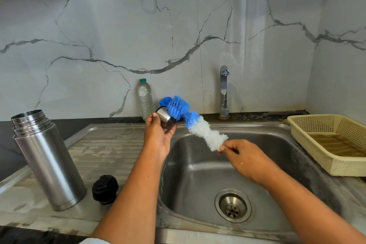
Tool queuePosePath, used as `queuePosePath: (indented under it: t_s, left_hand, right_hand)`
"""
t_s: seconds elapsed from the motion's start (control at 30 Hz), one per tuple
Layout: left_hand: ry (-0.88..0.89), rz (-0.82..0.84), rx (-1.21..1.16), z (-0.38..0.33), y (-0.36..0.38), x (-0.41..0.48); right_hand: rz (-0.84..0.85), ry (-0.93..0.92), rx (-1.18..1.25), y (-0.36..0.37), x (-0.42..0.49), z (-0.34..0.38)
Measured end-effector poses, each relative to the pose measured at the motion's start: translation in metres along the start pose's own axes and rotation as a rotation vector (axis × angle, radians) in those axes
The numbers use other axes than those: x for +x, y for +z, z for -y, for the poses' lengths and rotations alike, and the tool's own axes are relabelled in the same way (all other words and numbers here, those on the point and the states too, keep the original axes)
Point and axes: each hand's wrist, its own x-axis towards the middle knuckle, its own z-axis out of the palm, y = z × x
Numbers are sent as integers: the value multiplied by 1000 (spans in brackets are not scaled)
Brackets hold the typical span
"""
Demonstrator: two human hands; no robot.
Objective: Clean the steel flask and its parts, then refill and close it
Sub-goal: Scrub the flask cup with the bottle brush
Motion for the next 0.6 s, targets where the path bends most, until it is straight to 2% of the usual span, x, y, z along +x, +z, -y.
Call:
queuePosePath:
  t_s: [0.17, 0.3, 0.47, 0.6]
  left_hand:
    - [-75, 68, 64, 10, 3, -6]
    - [-72, 31, -64, 5, 0, 0]
    - [-169, 22, -214, 7, 7, -8]
    - [-106, -71, -351, 2, 1, -1]
  right_hand:
    - [-31, -2, 0, 3, 4, 1]
    - [-15, -17, -10, 3, 3, -1]
    - [-42, -33, -1, 6, 4, 1]
    - [-15, -46, -41, 6, 1, 0]
